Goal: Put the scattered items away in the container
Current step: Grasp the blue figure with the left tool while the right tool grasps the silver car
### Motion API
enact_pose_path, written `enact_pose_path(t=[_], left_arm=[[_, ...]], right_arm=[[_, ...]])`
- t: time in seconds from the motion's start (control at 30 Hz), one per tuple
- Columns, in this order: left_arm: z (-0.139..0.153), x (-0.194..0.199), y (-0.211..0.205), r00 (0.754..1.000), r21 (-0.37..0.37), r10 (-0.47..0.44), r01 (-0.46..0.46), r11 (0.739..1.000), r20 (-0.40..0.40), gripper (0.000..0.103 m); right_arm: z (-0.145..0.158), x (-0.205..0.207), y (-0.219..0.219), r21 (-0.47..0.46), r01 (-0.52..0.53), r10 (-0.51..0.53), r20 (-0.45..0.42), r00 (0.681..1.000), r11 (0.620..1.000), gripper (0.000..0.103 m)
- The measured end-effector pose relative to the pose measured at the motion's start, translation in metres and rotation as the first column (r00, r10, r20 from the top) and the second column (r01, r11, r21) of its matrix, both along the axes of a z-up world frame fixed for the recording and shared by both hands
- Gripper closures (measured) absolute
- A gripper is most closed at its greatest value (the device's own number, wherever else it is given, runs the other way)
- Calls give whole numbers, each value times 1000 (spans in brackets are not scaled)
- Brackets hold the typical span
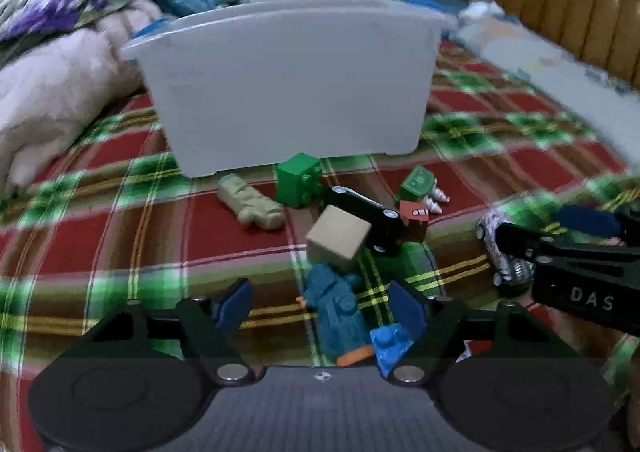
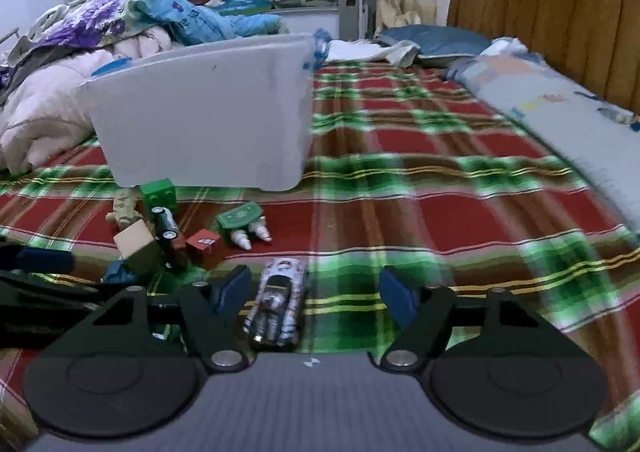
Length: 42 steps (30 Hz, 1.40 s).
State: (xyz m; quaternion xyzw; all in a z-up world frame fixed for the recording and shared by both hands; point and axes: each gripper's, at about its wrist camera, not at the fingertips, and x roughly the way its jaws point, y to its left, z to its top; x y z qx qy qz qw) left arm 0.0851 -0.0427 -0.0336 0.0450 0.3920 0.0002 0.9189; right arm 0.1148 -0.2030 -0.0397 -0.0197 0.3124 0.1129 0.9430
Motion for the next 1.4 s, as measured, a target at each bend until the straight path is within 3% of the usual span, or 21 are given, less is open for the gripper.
enact_pose_path(t=[0.07,0.37,0.5,0.63,0.7,0.73,0.77,0.8,0.83,0.87,1.03,1.17,1.4], left_arm=[[-15,3,-3,1000,90,-3,5,996,-22,24],[-22,-13,39,1000,67,-15,14,998,24,21],[-29,-19,55,997,-54,27,-23,998,75,20],[-26,-19,46,997,34,-25,23,999,70,20],[-23,-12,48,999,0,-20,20,1000,38,22],[-22,-10,50,999,-19,-21,21,1000,26,24],[-21,-9,54,999,-33,-28,29,999,23,32],[-18,-11,57,999,-40,-42,44,998,34,41],[-16,-13,59,998,-30,-52,53,998,47,65],[-15,-16,60,997,-18,-61,62,998,49,75],[-3,-21,68,993,8,-118,118,993,31,75],[6,-20,77,993,-17,-115,116,993,31,75],[34,-19,75,988,-25,-133,135,990,85,75]], right_arm=[[-10,1,6,-29,-16,16,-31,999,999,35],[-22,-13,10,-83,-53,56,29,998,995,43],[-29,-17,17,-118,-40,48,69,996,992,42],[-29,-17,19,-140,-31,41,73,997,990,41],[-26,-15,18,-133,-37,44,51,998,990,45],[-24,-15,17,-120,-47,53,42,998,992,57],[-22,-16,16,-109,-57,61,37,997,992,70],[-19,-18,16,-103,-63,67,37,997,993,70],[-17,-21,15,-101,-69,74,44,996,992,70],[-15,-24,15,-98,-79,84,48,995,992,70],[0,-40,16,-71,-107,113,78,991,992,70],[23,-46,16,-34,-116,120,133,984,993,70],[34,-43,23,6,-135,133,141,981,991,70]])
